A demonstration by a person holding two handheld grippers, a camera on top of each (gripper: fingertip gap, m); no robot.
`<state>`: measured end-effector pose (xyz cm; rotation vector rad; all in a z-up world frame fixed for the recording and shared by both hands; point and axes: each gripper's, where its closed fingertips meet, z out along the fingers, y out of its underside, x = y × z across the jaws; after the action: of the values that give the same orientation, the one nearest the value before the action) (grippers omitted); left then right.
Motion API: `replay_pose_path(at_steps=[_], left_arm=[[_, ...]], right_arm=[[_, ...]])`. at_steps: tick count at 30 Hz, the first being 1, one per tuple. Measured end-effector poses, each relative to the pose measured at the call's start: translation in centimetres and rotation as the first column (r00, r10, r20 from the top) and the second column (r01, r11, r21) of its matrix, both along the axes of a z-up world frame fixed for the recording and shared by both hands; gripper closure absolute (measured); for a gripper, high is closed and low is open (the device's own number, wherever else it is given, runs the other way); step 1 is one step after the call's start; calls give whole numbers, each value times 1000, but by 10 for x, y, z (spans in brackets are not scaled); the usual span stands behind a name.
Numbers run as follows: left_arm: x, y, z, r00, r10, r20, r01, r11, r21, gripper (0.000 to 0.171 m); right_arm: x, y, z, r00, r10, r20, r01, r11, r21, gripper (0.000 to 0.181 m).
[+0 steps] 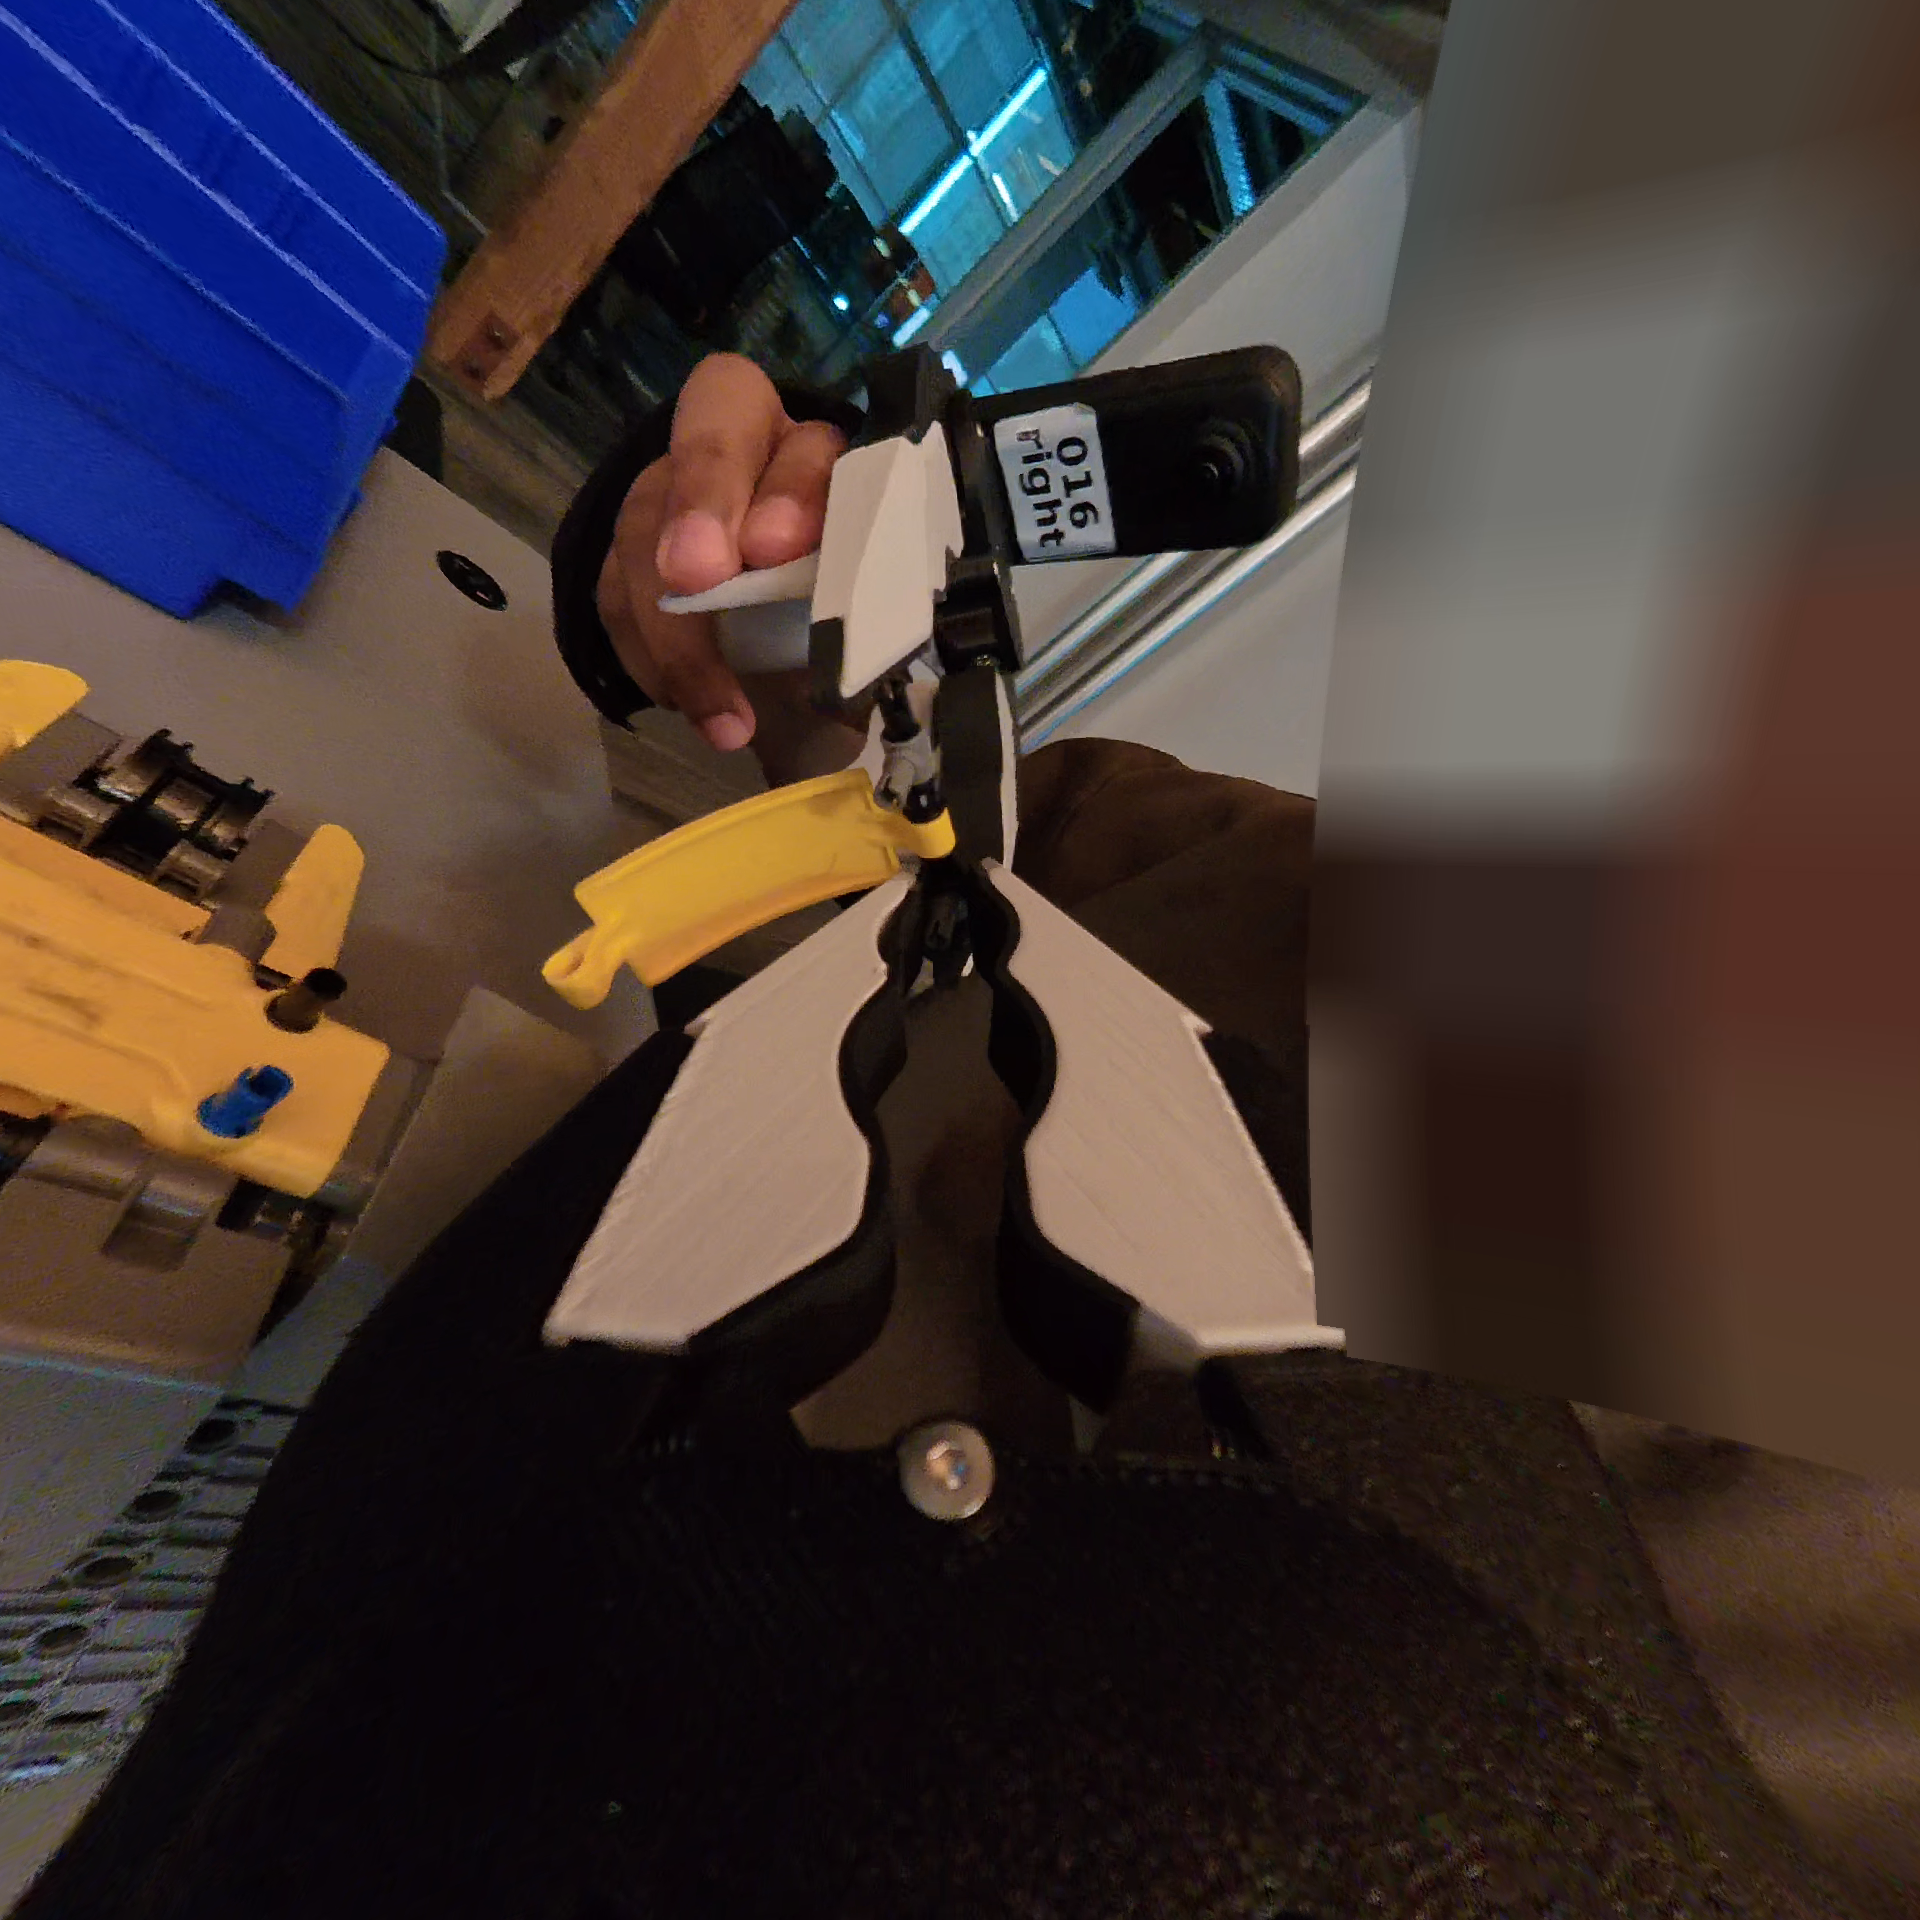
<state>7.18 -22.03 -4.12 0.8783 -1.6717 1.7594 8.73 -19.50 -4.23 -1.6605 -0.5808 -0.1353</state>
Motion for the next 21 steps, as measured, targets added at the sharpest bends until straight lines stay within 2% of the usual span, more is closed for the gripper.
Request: replay_pose_path(at_steps=[1, 2, 4, 5, 7, 10, 12, 15, 19, 20, 21], left_arm=[[3, 1, -2, 1000, 19, 7, -19, 1000, 17, 165], [5, 1, -4, 999, 33, 13, -33, 999, 28, 159], [10, 5, -8, 998, 70, -1, -70, 996, 52, 133], [10, 8, -7, 997, 77, 6, -77, 995, 60, 131], [12, 17, -4, 993, 107, 48, -111, 990, 89, 140], [21, 21, -11, 984, 154, 91, -168, 970, 178, 148], [26, 19, -8, 982, 164, 92, -178, 969, 170, 146], [38, 25, -11, 971, 218, 103, -235, 952, 198, 131], [43, 19, -17, 977, 208, 42, -213, 962, 170, 128], [42, 16, -18, 980, 198, 23, -199, 967, 157, 130], [43, 13, -19, 981, 191, 15, -191, 970, 149, 142]], right_arm=[[3, 1, -3, 1000, -14, -8, 13, 1000, -20, 126], [8, 1, -7, 999, -33, -5, 33, 999, -41, 126], [22, 1, -12, 995, -95, 19, 96, 993, -61, 144], [29, 0, -14, 992, -122, 29, 123, 990, -70, 144], [43, -1, -18, 988, -157, 13, 157, 982, -101, 145], [45, 1, -21, 990, -136, -45, 130, 985, -108, 143], [49, 6, -28, 988, -153, -13, 150, 982, -114, 144], [47, 8, -27, 989, -151, -9, 149, 985, -88, 144], [37, 9, -22, 982, -165, 93, 171, 984, -53, 143], [32, 11, -22, 977, -168, 130, 175, 983, -45, 143], [28, 12, -21, 972, -171, 163, 180, 983, -36, 143]])
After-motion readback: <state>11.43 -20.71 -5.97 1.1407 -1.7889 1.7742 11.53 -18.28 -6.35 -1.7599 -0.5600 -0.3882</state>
